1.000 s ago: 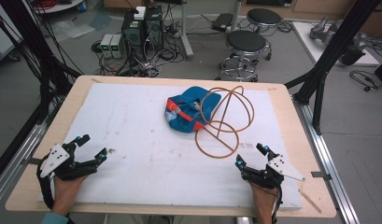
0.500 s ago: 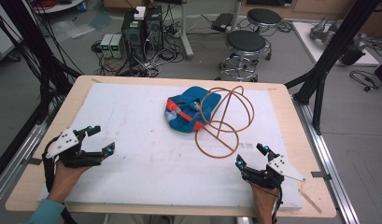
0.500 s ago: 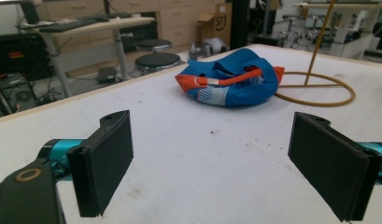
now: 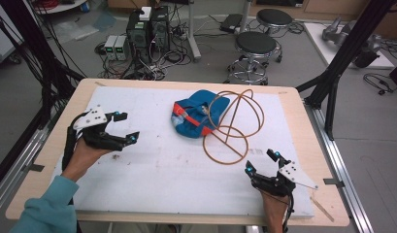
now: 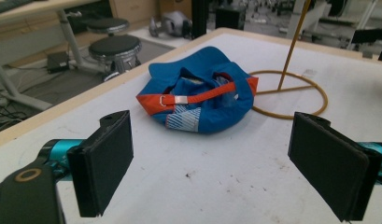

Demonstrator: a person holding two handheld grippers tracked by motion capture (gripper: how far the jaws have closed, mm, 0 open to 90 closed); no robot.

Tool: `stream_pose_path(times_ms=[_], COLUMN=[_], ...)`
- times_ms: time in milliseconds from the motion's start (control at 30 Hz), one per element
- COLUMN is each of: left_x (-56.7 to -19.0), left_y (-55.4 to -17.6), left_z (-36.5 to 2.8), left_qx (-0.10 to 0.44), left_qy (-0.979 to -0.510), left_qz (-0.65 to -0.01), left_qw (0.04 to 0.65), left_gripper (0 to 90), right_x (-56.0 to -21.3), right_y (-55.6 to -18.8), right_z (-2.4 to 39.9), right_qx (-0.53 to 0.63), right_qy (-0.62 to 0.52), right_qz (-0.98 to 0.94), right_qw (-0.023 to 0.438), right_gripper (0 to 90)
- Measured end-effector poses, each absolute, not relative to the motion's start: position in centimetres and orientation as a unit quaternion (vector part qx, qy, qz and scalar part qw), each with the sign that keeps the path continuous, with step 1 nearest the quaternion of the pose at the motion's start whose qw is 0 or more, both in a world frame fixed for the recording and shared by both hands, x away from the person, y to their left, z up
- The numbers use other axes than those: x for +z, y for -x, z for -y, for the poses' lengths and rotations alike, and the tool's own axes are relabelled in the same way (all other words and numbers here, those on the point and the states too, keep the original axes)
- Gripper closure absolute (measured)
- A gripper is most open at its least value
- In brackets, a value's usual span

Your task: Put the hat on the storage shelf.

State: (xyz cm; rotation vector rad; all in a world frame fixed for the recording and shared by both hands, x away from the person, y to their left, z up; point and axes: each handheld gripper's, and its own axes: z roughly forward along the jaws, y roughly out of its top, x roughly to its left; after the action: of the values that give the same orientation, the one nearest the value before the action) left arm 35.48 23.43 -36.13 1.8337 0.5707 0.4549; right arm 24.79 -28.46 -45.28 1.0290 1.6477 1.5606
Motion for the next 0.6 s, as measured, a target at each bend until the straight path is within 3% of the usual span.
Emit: stream_pose_path(times_ms=[600], left_x=[-34.9], left_y=[-41.5], left_z=[-16.5], left_qx=[0.16], left_qy=[-0.806], left_qz=[-0.225], left_qw=[0.524], left_gripper=[15.0], right_x=[-45.3], right_y=[-24.8], right_z=[28.7], right_qx=[0.6], right_qy=[-0.397], right_qz=[-0.621], right_qw=[0.311], right_gripper=[10.0])
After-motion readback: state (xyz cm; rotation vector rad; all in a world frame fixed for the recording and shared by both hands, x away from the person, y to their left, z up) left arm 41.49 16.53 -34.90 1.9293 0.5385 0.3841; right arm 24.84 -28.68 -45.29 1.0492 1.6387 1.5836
